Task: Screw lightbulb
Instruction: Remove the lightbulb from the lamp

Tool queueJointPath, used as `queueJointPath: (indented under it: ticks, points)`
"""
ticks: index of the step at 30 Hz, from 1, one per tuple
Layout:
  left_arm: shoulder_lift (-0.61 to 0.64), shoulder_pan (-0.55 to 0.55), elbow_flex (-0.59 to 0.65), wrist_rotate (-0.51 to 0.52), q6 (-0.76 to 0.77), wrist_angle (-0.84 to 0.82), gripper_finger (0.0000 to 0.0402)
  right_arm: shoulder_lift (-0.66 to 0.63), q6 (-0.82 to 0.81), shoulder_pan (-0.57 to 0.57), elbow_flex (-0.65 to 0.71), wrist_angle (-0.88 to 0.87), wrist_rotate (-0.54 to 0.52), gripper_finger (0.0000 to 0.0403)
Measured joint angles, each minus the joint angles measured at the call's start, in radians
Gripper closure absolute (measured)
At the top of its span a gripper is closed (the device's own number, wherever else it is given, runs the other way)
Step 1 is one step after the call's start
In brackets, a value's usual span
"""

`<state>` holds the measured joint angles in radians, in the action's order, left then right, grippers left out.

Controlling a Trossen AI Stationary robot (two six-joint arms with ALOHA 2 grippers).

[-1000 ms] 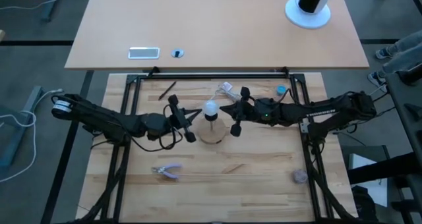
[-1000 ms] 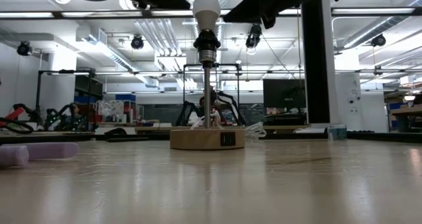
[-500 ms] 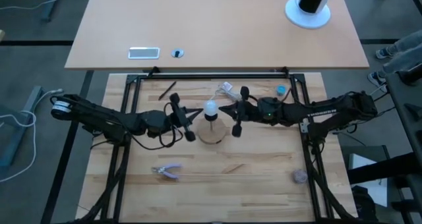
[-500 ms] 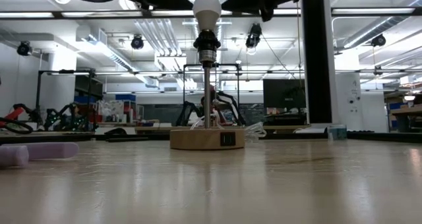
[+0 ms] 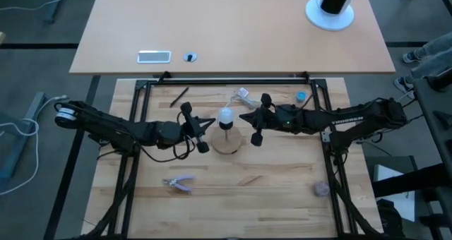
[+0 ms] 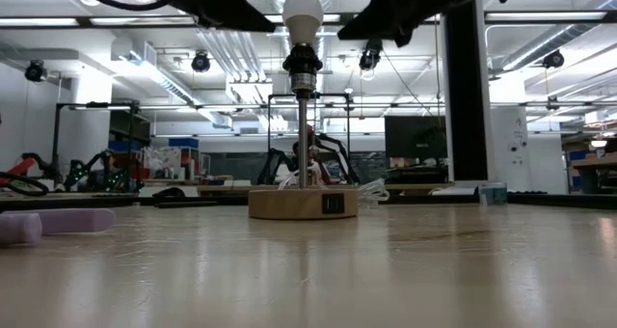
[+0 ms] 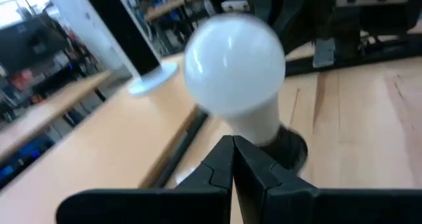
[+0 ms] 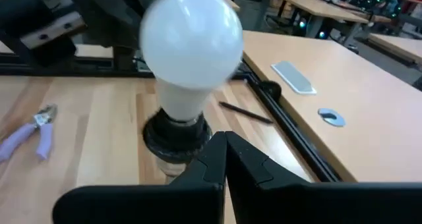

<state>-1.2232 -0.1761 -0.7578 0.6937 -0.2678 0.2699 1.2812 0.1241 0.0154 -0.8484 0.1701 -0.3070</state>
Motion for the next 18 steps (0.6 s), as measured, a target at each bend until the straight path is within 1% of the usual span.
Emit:
queueJointPath:
  ticks: [3,6,8,10,13,18]
  points:
    - [-0.003,0.000,0.000,0.000,0.071,-0.048,0.0401,0.020,-0.003,-0.001,0.029,0.054,0.001,0.0403]
    - [-0.010,0.000,0.000,-0.025,0.089,-0.049,0.0401,0.048,-0.003,0.000,0.056,0.171,0.002,0.0403]
    - [-0.015,0.000,0.000,-0.044,0.090,-0.028,0.0401,0.062,0.001,0.000,0.058,0.195,0.005,0.0402]
    - [-0.023,0.000,0.000,-0.049,0.091,-0.025,0.0401,0.071,0.004,0.000,0.058,0.187,0.005,0.0392]
    - [-0.033,0.000,0.000,-0.050,0.091,-0.024,0.0401,0.083,-0.009,-0.001,0.057,0.191,0.046,0.0360]
    - [-0.045,0.001,0.001,-0.050,0.091,-0.013,0.0401,0.082,-0.040,-0.001,0.051,0.208,0.062,0.0271]
